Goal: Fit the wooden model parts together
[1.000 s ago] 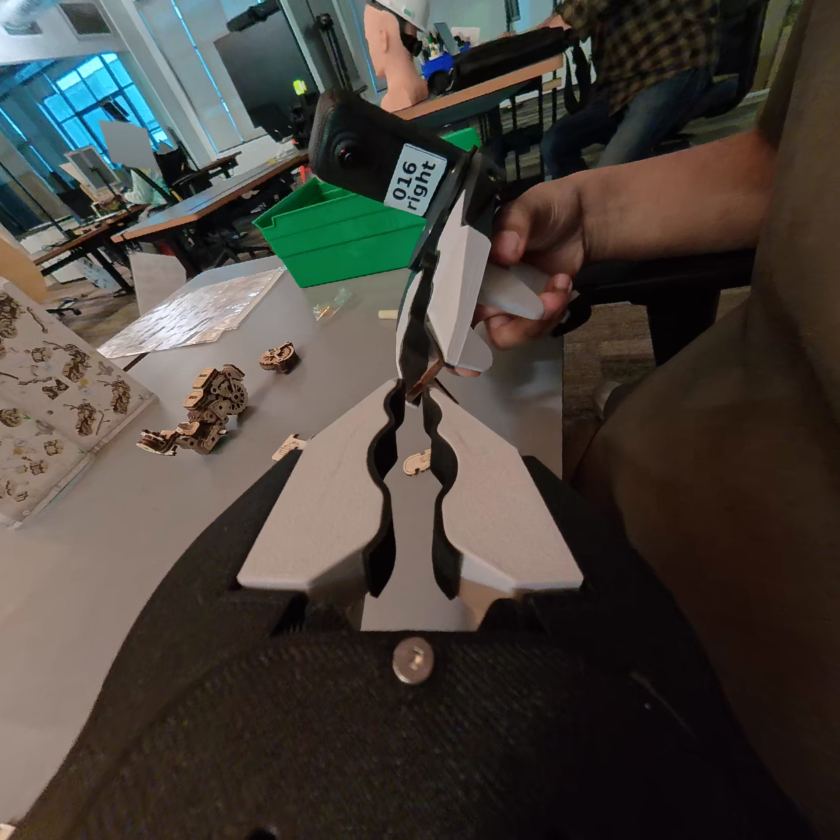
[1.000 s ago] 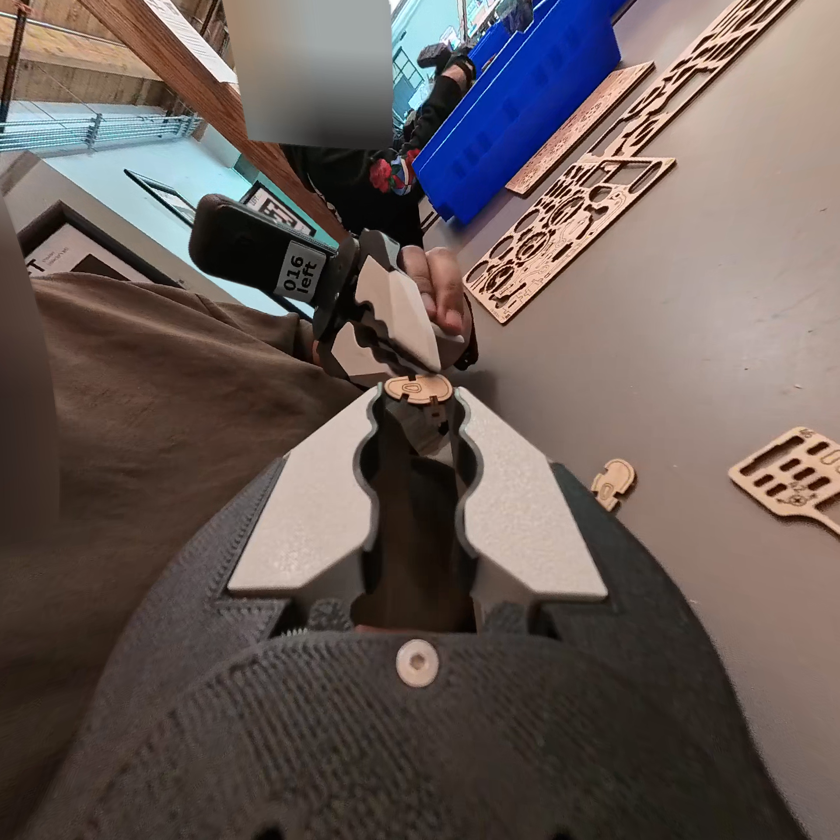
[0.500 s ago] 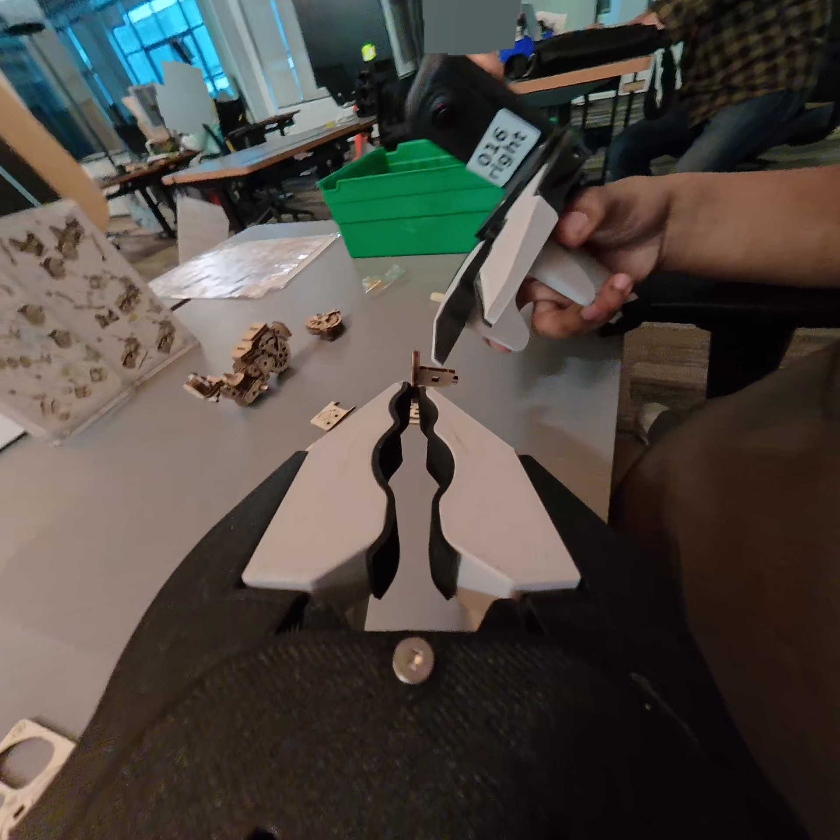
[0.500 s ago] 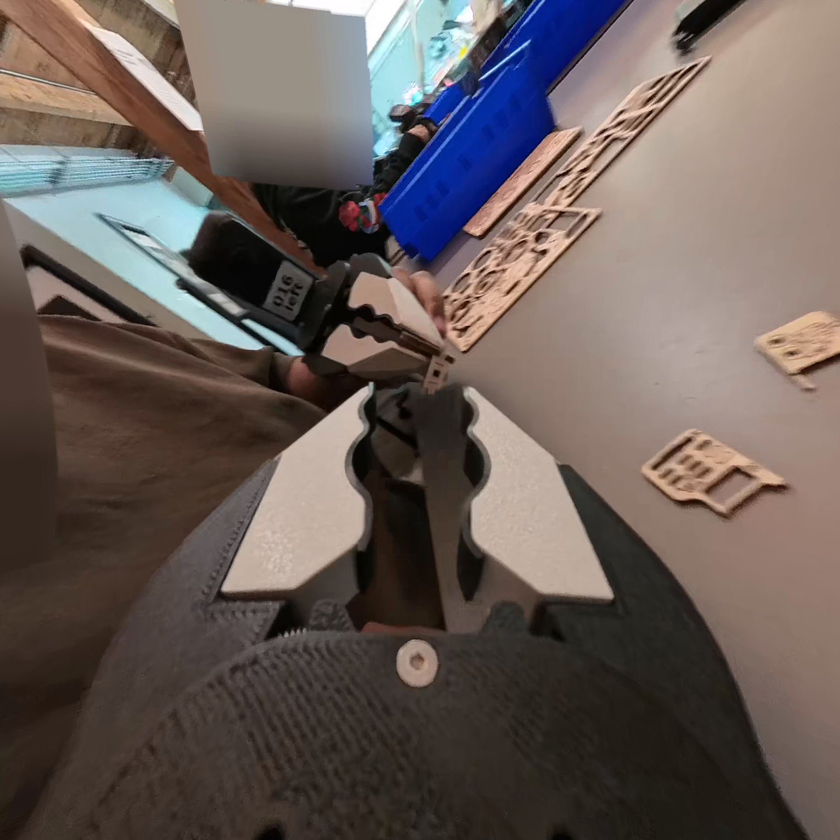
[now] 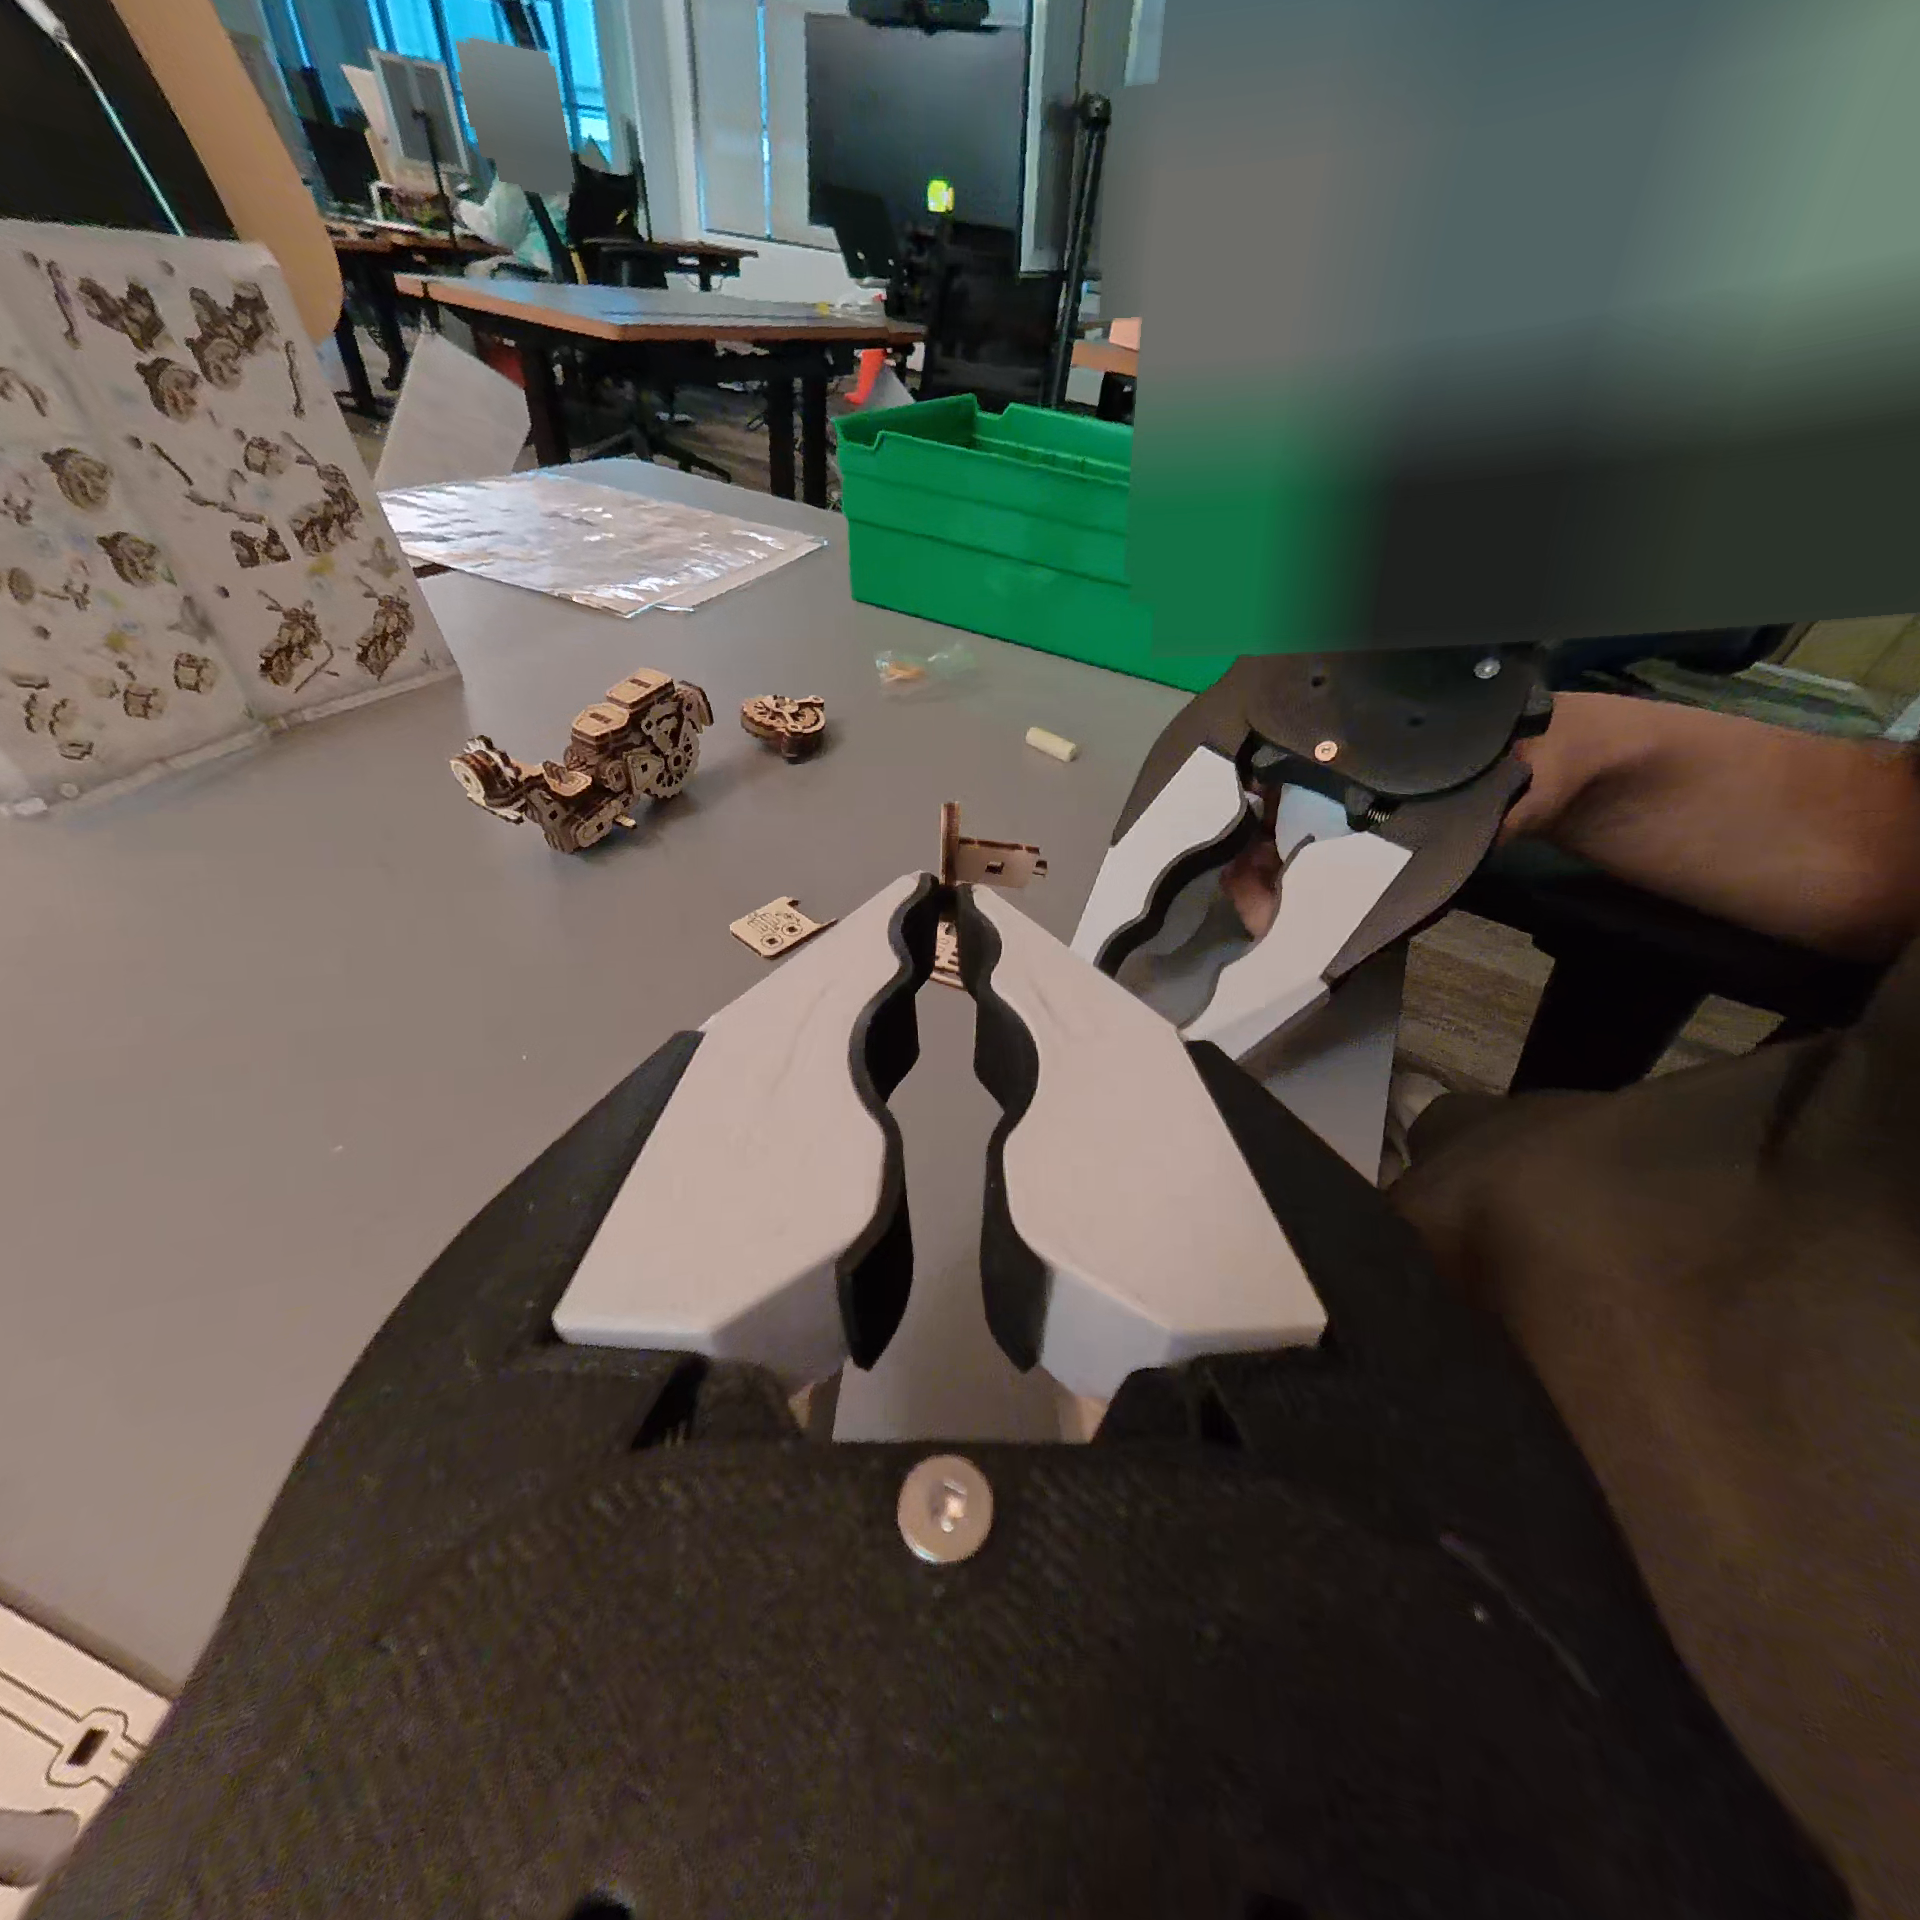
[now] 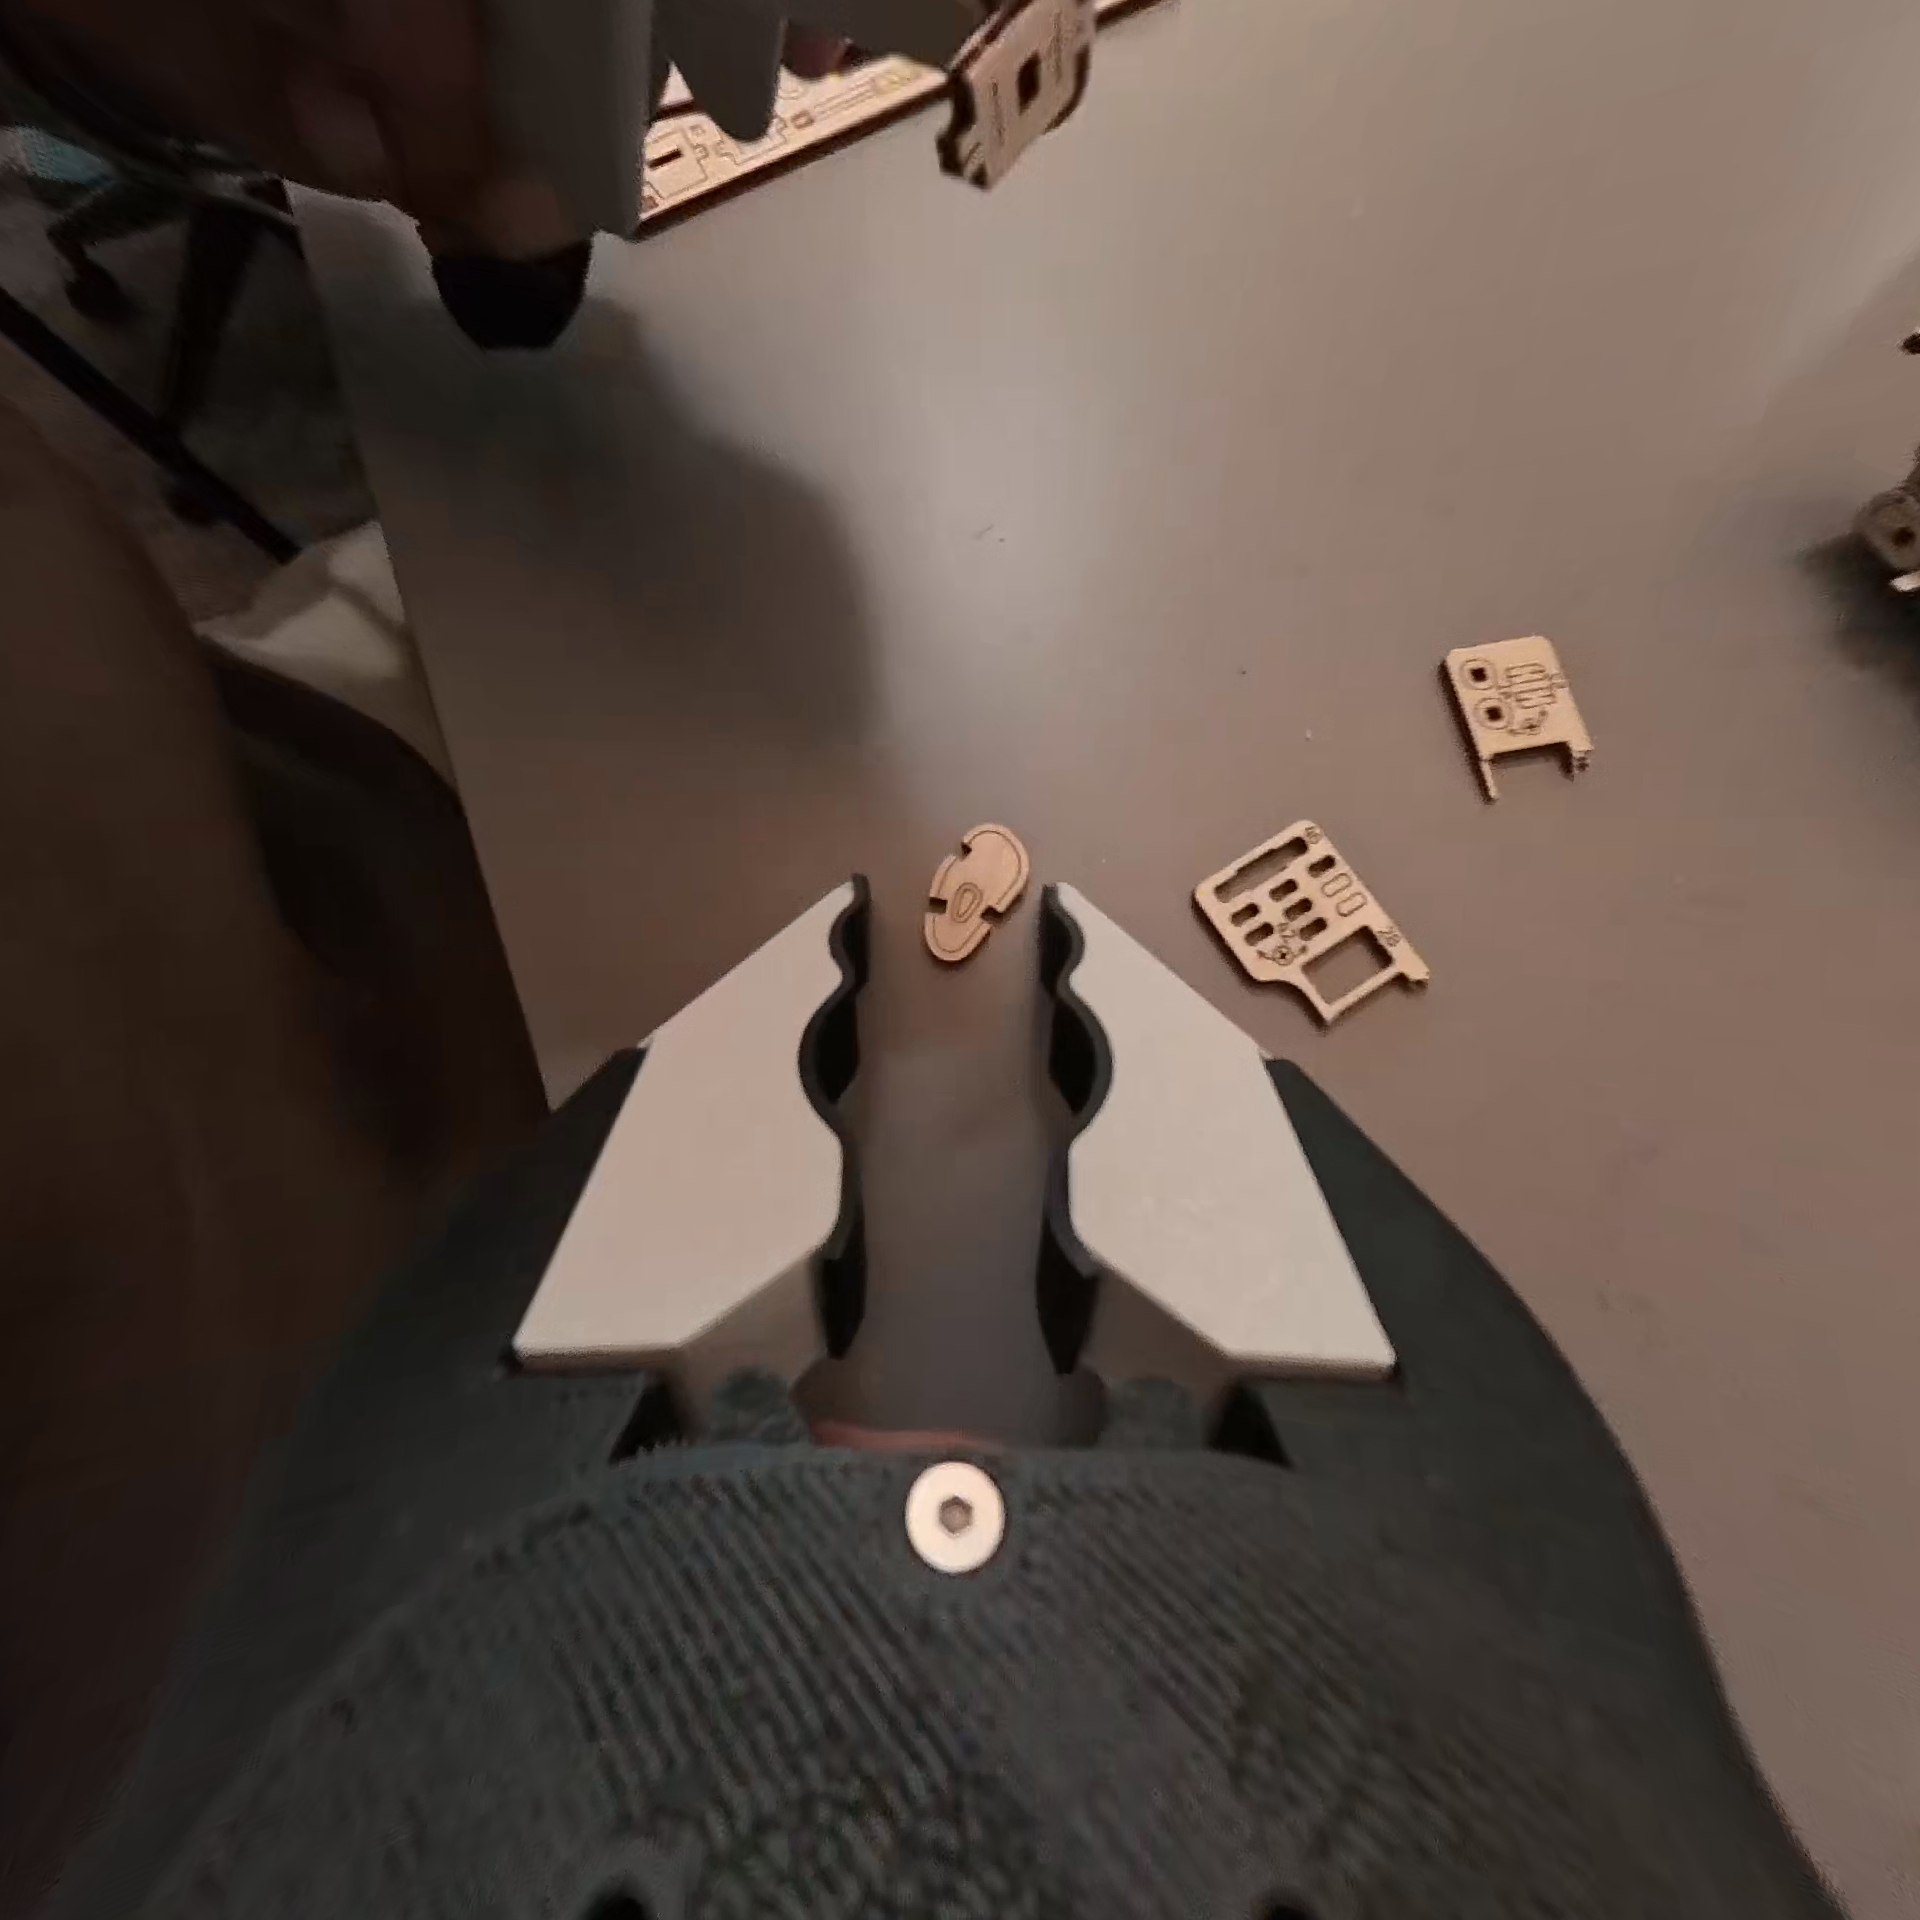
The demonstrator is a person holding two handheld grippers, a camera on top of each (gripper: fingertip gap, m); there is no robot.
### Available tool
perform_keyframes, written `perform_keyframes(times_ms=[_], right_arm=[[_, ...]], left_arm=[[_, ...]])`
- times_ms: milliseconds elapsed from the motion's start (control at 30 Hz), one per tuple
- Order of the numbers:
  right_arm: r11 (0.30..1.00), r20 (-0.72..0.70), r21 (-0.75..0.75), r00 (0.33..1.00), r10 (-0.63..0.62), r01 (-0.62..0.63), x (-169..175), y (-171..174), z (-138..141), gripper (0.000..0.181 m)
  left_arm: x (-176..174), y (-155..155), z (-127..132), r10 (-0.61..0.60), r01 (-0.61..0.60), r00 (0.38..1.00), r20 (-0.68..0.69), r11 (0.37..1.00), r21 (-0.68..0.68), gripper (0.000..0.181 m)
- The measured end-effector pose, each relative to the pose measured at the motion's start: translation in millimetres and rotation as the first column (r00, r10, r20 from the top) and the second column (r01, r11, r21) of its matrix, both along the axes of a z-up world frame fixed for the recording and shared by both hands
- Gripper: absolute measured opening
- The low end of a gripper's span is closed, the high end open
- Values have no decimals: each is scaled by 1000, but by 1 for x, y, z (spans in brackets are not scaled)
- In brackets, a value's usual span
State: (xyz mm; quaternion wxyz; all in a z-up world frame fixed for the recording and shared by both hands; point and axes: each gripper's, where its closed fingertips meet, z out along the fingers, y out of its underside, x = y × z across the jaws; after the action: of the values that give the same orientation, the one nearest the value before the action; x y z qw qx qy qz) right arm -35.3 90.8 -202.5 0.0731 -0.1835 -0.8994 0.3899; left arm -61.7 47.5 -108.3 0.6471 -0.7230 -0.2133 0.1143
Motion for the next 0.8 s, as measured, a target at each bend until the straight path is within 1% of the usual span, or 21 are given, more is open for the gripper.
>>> perform_keyframes(times_ms=[100, 167, 267, 367, 467, 600, 667, 700, 733, 800], right_arm=[[1000, -8, 9, 1000, -21, 21, -2, -2, 0, 20], [1000, -13, 1, 1000, -29, 29, -1, -5, 0, 26], [1000, -3, -4, 1000, 11, -11, 6, -9, 0, 36], [999, -29, 16, 999, 34, -33, 6, -6, 0, 44], [999, -34, 23, 998, 46, -45, 7, -5, 0, 41], [999, -16, 11, 999, 51, -51, 11, -10, 0, 27], [1000, -2, -6, 1000, 29, -29, 12, -15, 0, 16], [1000, 10, -19, 1000, 16, -16, 12, -17, 0, 15], [999, 30, -35, 999, 20, -19, 14, -19, 1, 19], [996, 72, -61, 995, 69, -65, 22, -22, 3, 35]], left_arm=[[1, 2, -1, -3, 2, 1000, -7, 1000, -10, 0], [-1, 2, -4, 10, -9, 1000, 11, 1000, -20, 0], [-6, -1, -9, 42, -40, 998, 48, 999, -32, 0], [-11, -3, -17, 58, -57, 987, 152, 998, -15, 0], [-15, -4, -24, 52, -66, 952, 301, 997, 36, 0], [-18, -6, -29, 14, -82, 884, 467, 989, 127, 0], [-20, -8, -31, -10, -90, 854, 520, 982, 166, 0], [-21, -8, -31, -18, -94, 843, 538, 979, 180, 0], [-22, -9, -32, -23, -99, 834, 551, 977, 190, 0], [-23, -10, -32, -31, -105, 823, 567, 973, 205, 0]])
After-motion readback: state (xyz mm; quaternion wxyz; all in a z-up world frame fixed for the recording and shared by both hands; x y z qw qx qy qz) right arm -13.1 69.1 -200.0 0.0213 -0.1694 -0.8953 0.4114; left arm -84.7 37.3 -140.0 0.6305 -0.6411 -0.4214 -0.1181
